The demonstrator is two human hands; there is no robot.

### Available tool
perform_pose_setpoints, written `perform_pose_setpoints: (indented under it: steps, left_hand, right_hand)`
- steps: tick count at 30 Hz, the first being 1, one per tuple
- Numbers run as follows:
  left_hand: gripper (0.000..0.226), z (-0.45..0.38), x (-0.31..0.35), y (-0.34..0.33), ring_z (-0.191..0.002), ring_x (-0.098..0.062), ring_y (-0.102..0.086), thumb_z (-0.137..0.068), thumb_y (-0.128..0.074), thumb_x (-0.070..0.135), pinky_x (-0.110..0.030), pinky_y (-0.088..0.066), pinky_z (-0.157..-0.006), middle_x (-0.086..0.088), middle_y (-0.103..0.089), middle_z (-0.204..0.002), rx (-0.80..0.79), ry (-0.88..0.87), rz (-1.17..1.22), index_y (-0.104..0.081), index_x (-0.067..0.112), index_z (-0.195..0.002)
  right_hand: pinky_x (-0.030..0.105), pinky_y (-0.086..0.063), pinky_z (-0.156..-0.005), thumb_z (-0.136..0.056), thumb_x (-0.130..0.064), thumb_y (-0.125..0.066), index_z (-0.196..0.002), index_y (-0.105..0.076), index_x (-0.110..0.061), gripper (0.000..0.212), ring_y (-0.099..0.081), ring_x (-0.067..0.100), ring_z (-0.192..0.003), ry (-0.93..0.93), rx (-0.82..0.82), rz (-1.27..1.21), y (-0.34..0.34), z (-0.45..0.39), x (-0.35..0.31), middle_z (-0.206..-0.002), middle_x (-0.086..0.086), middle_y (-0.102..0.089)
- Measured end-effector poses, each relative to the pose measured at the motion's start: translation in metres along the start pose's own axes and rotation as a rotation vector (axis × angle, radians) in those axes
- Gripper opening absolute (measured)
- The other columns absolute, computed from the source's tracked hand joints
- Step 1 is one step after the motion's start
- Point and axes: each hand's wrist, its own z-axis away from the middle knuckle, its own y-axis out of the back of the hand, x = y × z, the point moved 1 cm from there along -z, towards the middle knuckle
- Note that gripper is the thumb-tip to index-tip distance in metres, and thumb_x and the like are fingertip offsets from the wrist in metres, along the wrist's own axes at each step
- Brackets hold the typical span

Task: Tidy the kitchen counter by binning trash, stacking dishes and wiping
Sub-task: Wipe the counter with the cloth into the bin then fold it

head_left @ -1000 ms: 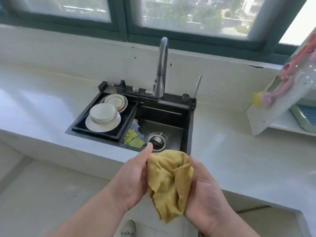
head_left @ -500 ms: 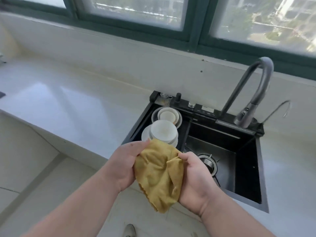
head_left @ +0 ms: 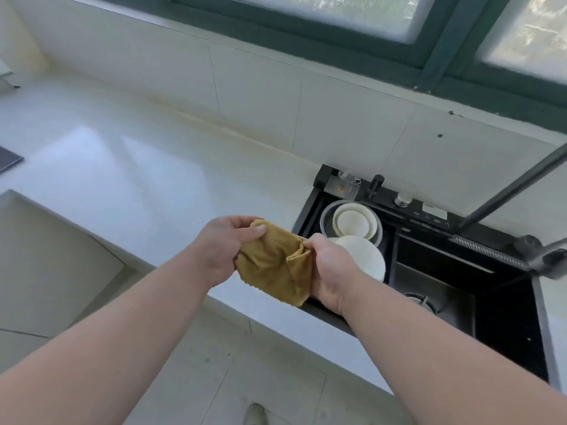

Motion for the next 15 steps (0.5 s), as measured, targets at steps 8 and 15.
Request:
perform_pose_setpoints:
  steps: [8,15]
  left_hand:
    - [0.02,-0.058,0.047,0.043,-0.086,-0.021,-0.074,-0.1,-0.067,-0.007,-0.03,-0.061,-0.086,-0.011,-0.078,-0.095,-0.018,-0.253,-0.215,-0.072,0.01,-0.109]
    - [0.019,-0.073,-0.021,0.127,-0.111,-0.03,-0.076,-0.09,-0.078,-0.007,-0.026,-0.057,-0.098,0.001,-0.086,-0.098,0.008,-0.078,-0.71,-0.079,0.009,-0.1]
  right_hand:
    - [0.027,-0.038,-0.066,-0.103,-0.016,-0.043,-0.067,-0.045,-0.02,0.036,-0.049,0.012,-0.068,0.499,0.113,0.755,-0.038,-0.045,-0.047,-0.073,-0.004,-0.055]
    - [0.044,-0.034,-0.123,-0.108,-0.038,-0.048,-0.156,-0.051,-0.015,0.052,-0.043,0.03,-0.149,0.338,-0.211,1.536,-0.05,-0.088,0.036,-0.162,0.01,-0.048]
